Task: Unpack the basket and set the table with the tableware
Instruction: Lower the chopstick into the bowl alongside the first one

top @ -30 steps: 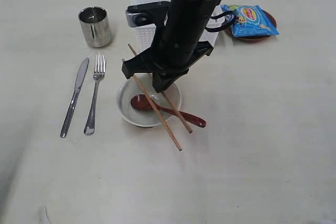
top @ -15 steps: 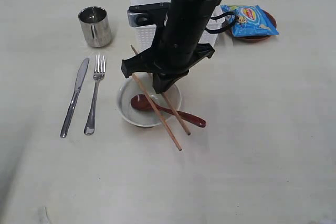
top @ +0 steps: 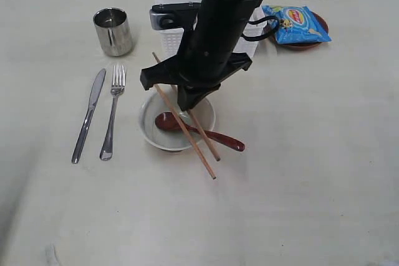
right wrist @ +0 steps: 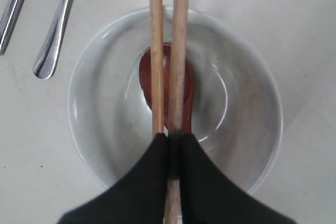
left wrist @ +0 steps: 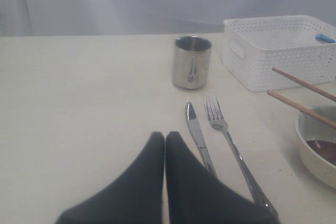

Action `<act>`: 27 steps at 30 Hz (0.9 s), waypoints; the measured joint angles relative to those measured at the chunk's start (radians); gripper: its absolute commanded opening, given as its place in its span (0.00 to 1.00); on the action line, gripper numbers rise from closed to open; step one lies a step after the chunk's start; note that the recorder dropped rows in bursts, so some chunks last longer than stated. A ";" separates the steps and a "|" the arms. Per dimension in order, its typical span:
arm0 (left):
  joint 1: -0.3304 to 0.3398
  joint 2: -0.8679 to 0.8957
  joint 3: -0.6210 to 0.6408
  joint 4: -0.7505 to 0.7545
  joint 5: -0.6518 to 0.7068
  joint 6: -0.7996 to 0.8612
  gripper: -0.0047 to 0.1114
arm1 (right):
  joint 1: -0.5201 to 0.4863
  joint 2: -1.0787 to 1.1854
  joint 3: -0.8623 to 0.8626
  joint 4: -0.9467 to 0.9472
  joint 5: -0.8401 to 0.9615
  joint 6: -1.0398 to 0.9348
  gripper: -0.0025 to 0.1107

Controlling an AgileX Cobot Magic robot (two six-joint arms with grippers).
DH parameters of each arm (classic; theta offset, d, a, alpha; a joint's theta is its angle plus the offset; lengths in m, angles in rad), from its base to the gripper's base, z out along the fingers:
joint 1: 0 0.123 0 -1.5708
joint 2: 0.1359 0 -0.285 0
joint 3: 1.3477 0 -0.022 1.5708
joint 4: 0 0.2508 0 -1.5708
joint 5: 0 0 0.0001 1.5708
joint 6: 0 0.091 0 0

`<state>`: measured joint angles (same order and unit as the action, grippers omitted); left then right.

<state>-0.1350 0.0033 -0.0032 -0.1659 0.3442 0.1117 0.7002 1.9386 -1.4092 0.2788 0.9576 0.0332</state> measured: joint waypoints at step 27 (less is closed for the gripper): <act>0.000 0.000 0.000 0.000 0.000 0.000 0.04 | 0.000 0.000 0.051 0.023 -0.039 -0.066 0.02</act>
<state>-0.1350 0.0033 -0.0032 -0.1659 0.3442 0.1117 0.7002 1.9386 -1.3585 0.3019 0.9186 -0.0330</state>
